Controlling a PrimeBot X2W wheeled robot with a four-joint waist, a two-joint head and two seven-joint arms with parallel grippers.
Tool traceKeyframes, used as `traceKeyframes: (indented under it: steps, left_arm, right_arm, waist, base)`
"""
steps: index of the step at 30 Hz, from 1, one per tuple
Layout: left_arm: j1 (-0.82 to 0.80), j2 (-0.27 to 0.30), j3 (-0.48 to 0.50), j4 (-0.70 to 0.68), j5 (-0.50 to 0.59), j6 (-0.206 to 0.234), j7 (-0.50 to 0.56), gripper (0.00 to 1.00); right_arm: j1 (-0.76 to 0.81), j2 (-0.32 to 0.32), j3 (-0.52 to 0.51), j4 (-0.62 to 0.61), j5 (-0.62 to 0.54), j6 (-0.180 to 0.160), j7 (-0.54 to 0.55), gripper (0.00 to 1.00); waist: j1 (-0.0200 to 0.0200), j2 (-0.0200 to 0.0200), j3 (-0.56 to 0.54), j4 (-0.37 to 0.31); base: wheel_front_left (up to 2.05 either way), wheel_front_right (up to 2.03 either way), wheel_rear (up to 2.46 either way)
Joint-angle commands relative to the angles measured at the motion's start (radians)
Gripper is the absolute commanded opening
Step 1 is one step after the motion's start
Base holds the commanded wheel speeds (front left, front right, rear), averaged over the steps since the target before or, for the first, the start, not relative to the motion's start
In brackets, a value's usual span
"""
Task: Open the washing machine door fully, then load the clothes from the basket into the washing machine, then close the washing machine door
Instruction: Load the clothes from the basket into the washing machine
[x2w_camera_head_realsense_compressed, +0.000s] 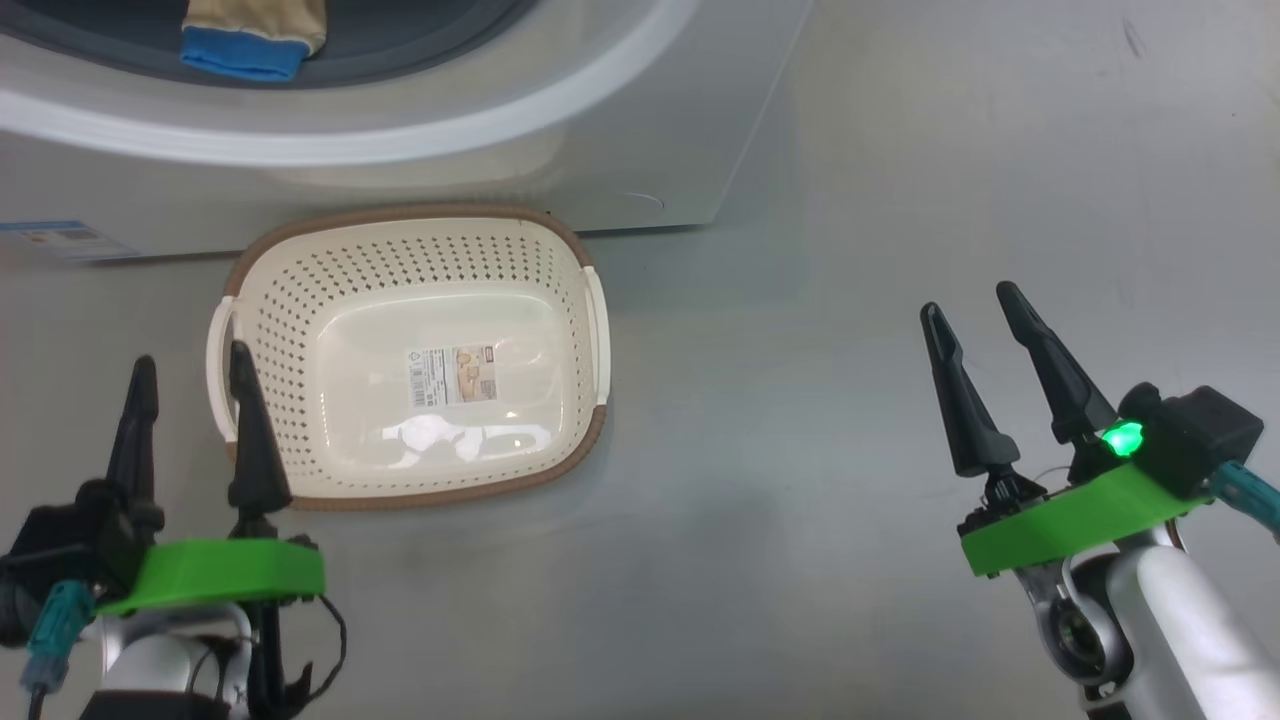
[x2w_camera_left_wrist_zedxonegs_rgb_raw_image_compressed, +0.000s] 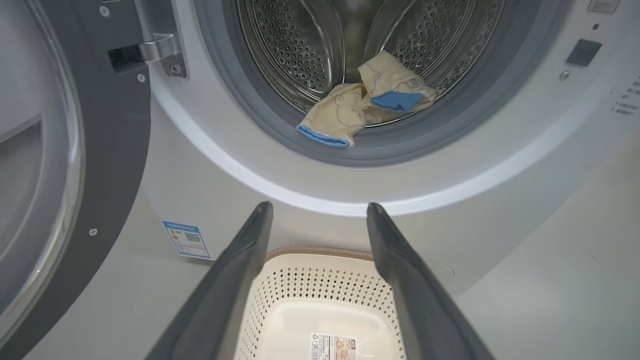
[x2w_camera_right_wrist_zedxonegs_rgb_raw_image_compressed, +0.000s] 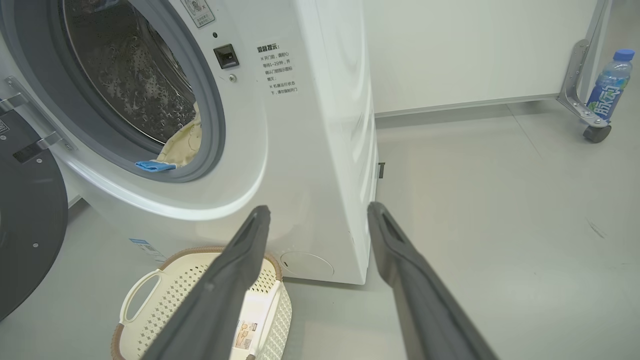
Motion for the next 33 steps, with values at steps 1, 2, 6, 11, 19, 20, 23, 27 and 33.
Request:
traceKeyframes:
  steps: [1, 2, 6, 11, 19, 20, 23, 27, 33]
  left_arm:
    - [-0.046, 0.027, 0.036, -0.023, 0.000, 0.022, 0.001, 1.00]
    - [-0.061, 0.028, 0.033, -0.020, 0.002, 0.022, 0.007, 1.00]
    - [-0.133, 0.044, 0.025, 0.006, 0.006, 0.003, 0.026, 1.00]
    - [-0.248, 0.072, 0.012, 0.048, 0.021, -0.021, 0.058, 1.00]
    - [-0.423, 0.110, -0.001, 0.125, 0.035, -0.056, 0.115, 1.00]
    - [-0.447, 0.109, -0.002, 0.140, 0.030, -0.062, 0.124, 1.00]
    - [-0.516, 0.115, -0.014, 0.189, 0.033, -0.077, 0.150, 1.00]
    - [-0.607, 0.122, -0.034, 0.261, 0.046, -0.091, 0.187, 1.00]
    - [-0.746, 0.136, -0.045, 0.397, 0.046, -0.113, 0.256, 1.00]
  right_arm:
    - [0.002, -0.019, 0.018, -0.028, 0.006, 0.000, -0.010, 1.00]
    - [0.000, -0.019, 0.019, -0.028, 0.007, 0.000, -0.010, 1.00]
    - [-0.008, -0.016, 0.023, -0.027, 0.008, 0.000, -0.010, 1.00]
    - [-0.019, -0.012, 0.029, -0.024, 0.010, 0.000, -0.010, 1.00]
    - [-0.038, -0.010, 0.042, -0.019, 0.015, 0.000, -0.010, 1.00]
    - [-0.039, -0.010, 0.043, -0.019, 0.016, 0.000, -0.010, 1.00]
    - [-0.043, -0.010, 0.046, -0.018, 0.018, 0.000, -0.010, 1.00]
    - [-0.049, -0.008, 0.050, -0.020, 0.019, 0.000, -0.010, 1.00]
    - [-0.059, -0.001, 0.055, -0.021, 0.021, 0.000, -0.010, 1.00]
  waist:
    - [0.0000, -0.0001, 0.005, -0.003]
    - [0.0000, -0.0001, 0.007, -0.005]
    - [0.0000, -0.0001, 0.018, -0.013]
    - [0.0000, -0.0001, 0.030, -0.025]
    - [0.0000, -0.0001, 0.043, -0.050]
    - [0.0000, -0.0001, 0.045, -0.054]
    - [0.0000, -0.0001, 0.053, -0.065]
    - [0.0000, -0.0001, 0.070, -0.077]
    - [0.0000, -0.0001, 0.105, -0.094]
  base:
    - [0.00, 0.00, 0.00]
    - [0.00, 0.00, 0.00]
    - [0.00, 0.00, 0.00]
    - [0.00, 0.00, 0.00]
    - [0.00, 0.00, 0.00]
    - [0.00, 0.00, 0.00]
    - [0.00, 0.00, 0.00]
    - [0.00, 0.00, 0.00]
    - [0.00, 0.00, 0.00]
